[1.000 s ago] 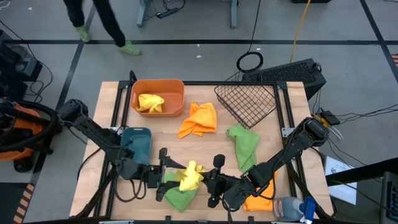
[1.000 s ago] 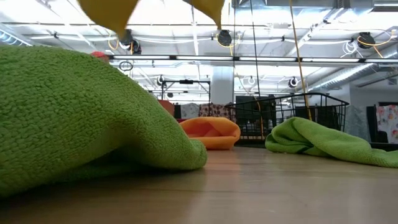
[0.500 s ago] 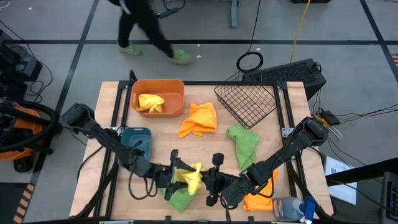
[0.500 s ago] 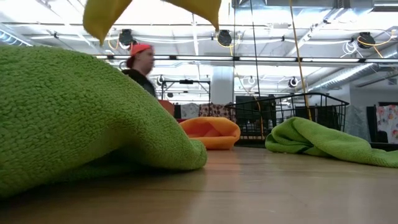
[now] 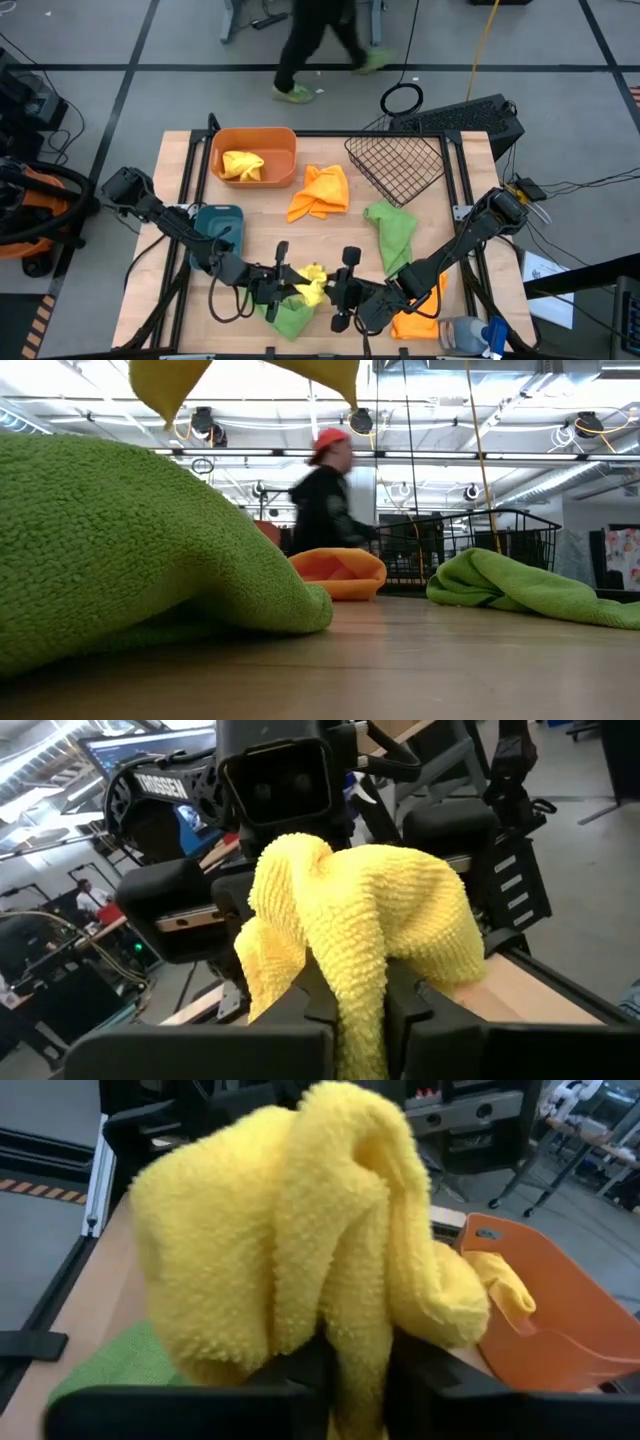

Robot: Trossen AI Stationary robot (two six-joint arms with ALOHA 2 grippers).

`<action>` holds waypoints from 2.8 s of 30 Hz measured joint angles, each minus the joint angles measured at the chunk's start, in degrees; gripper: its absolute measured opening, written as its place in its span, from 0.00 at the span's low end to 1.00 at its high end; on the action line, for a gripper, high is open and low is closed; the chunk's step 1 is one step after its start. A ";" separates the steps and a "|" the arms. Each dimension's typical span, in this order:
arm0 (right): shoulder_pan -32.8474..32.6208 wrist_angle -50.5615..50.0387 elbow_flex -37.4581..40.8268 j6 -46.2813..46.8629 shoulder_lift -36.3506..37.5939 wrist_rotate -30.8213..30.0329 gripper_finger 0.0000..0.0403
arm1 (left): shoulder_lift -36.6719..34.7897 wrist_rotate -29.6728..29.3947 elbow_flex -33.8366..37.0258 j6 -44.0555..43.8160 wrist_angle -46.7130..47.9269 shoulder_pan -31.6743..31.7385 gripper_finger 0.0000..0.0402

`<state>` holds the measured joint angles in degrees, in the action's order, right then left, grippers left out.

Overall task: Sort microfiber towel by color & place in baskets
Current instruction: Put the yellow microfiber towel into the orange bin, then put the top orange microfiber towel into the metal wire basket

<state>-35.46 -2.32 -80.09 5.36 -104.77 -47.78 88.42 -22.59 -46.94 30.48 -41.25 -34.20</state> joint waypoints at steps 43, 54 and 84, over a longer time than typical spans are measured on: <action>-0.26 -21.84 0.00 16.00 0.00 -0.29 0.63 | -13.30 6.04 2.45 -12.18 45.64 66.38 0.16; -0.26 -21.89 0.00 16.07 0.00 -0.32 0.63 | -4.34 6.01 2.45 -16.61 43.48 68.56 0.44; -0.09 -23.28 0.00 16.94 -0.02 -0.38 0.63 | -25.79 15.60 1.93 -45.14 57.05 30.72 0.85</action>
<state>-35.55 -25.60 -80.09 22.31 -104.79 -48.16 62.63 -6.98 -45.00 -14.66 15.80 -3.48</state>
